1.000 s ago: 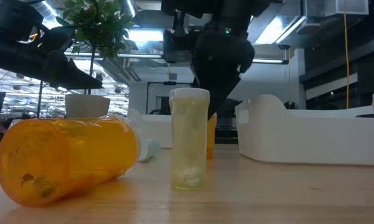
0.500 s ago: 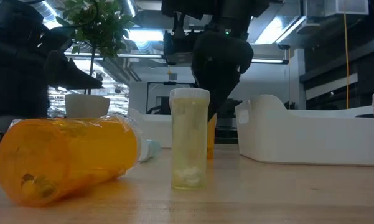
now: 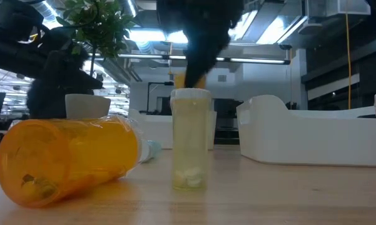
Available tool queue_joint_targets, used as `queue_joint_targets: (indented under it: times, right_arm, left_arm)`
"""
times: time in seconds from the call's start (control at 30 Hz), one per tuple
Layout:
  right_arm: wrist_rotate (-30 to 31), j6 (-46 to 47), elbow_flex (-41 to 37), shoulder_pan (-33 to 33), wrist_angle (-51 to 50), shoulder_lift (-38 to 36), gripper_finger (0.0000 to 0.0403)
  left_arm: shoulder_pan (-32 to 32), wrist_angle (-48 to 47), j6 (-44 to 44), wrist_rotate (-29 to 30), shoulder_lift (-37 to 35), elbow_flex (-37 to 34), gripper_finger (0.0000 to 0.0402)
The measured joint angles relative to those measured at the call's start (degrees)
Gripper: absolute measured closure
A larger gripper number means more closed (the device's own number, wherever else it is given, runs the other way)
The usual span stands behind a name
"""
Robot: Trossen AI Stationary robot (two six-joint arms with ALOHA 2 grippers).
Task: Pick and place medicine bottles into bin by pill shape (circle, oval)
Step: Put the large orange pill bottle into the top white bin
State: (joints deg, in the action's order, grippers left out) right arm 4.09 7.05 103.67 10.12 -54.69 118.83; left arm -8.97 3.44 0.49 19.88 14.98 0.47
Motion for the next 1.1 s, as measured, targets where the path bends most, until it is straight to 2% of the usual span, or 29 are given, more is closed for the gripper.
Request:
queue_joint_targets:
  times: [0.2, 0.33, 0.67, 0.83, 1.1]
  right_arm:
    - [6.6, -7.82, 9.4, -3.56, -5.21, -0.13, 0.0202]
    - [6.48, -11.12, 11.02, -7.87, -4.13, -0.15, 0.02]
    - [-2.74, -10.32, 2.07, -20.23, 2.88, -0.11, 0.0198]
    - [-5.33, -10.47, -1.92, -22.9, 5.27, -0.09, 0.0198]
    - [-6.12, -11.93, -5.54, -24.01, 10.77, -0.11, 0.0197]
  left_arm:
    - [-0.02, 0.0, -0.07, 0.0, 0.0, -0.02, 0.02]
    - [-0.02, 0.0, -0.08, 0.0, 0.0, 0.0, 0.02]
    - [-0.02, 0.0, -0.07, 0.02, 0.0, 0.0, 0.02]
    - [-0.01, 0.0, -0.04, 0.01, 0.0, 0.0, 0.02]
    - [-0.01, -0.01, 0.02, 0.02, 0.0, -0.01, 0.02]
